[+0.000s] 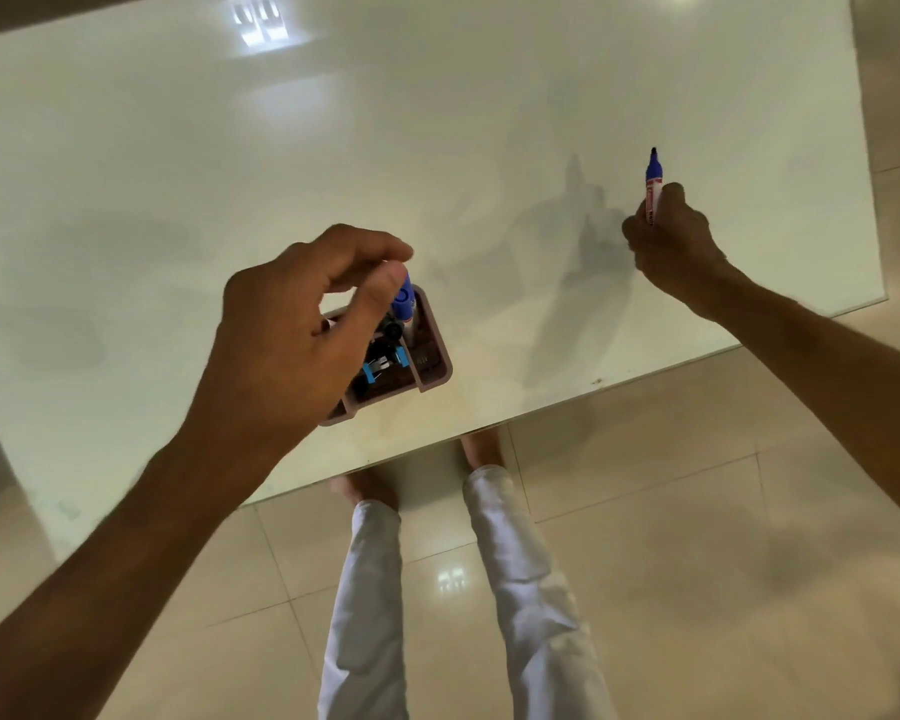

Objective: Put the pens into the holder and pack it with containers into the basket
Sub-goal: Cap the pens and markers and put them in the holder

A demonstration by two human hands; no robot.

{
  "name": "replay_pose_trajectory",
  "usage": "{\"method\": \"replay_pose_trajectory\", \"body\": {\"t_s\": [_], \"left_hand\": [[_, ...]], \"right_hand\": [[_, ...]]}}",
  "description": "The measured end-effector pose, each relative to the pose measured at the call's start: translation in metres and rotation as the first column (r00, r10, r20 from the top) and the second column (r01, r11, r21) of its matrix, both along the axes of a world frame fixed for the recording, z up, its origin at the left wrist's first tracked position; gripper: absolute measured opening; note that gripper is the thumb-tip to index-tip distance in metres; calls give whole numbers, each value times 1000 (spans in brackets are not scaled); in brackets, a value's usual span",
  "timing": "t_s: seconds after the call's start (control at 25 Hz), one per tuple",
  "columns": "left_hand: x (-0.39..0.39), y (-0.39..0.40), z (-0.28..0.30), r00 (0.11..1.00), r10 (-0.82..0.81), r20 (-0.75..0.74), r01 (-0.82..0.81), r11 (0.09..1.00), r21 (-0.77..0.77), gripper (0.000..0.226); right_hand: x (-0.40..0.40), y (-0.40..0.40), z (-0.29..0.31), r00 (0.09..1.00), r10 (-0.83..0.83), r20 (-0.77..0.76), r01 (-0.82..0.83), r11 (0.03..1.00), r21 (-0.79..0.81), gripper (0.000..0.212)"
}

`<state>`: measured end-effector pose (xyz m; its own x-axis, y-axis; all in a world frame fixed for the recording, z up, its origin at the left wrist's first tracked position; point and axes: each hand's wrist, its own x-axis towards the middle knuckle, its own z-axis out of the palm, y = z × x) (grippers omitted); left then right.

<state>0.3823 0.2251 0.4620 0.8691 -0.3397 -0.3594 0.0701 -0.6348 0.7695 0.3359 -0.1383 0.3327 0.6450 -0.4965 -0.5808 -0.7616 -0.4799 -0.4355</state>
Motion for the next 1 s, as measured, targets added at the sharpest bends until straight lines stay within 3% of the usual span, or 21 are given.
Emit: {"method": "replay_pose_trajectory", "body": {"t_s": [0.08, 0.16, 0.24, 0.32, 0.56, 0.72, 0.76, 0.92, 1.0], "left_hand": [[-8, -7, 7, 999, -12, -35, 10, 998, -54, 17], [-12, -13, 10, 998, -17, -68, 11, 996, -91, 17], [-14, -18, 10, 997, -26, -77, 18, 994, -112, 20], [-14, -22, 10, 996, -40, -80, 30, 992, -122, 27], [-23, -29, 8, 997, -68, -40, 64, 993, -96, 38], [-27, -26, 4, 997, -59, -44, 55, 995, -81, 31], [-28, -26, 3, 997, -56, -52, 52, 996, -77, 30], [-29, -20, 3, 991, 37, -132, -47, 996, -78, 25], [-26, -16, 5, 986, 52, -161, -70, 992, -107, 24]], "right_hand": [[4, 22, 27, 976, -212, 55, 184, 930, 317, 9], [5, 48, 60, 919, -395, 11, 303, 723, 621, 20], [4, 76, 91, 872, -483, -81, 341, 479, 809, 19], [1, 105, 117, 845, -516, -143, 351, 332, 875, 14], [-17, 169, 142, 764, -620, -180, 376, 201, 905, 14], [-27, 180, 137, 766, -626, -149, 369, 238, 899, 18], [-28, 179, 135, 787, -605, -122, 358, 287, 888, 20], [-32, 165, 133, 894, -447, 35, 288, 633, 719, 27], [-36, 155, 135, 929, -367, 51, 230, 679, 697, 14]]}}
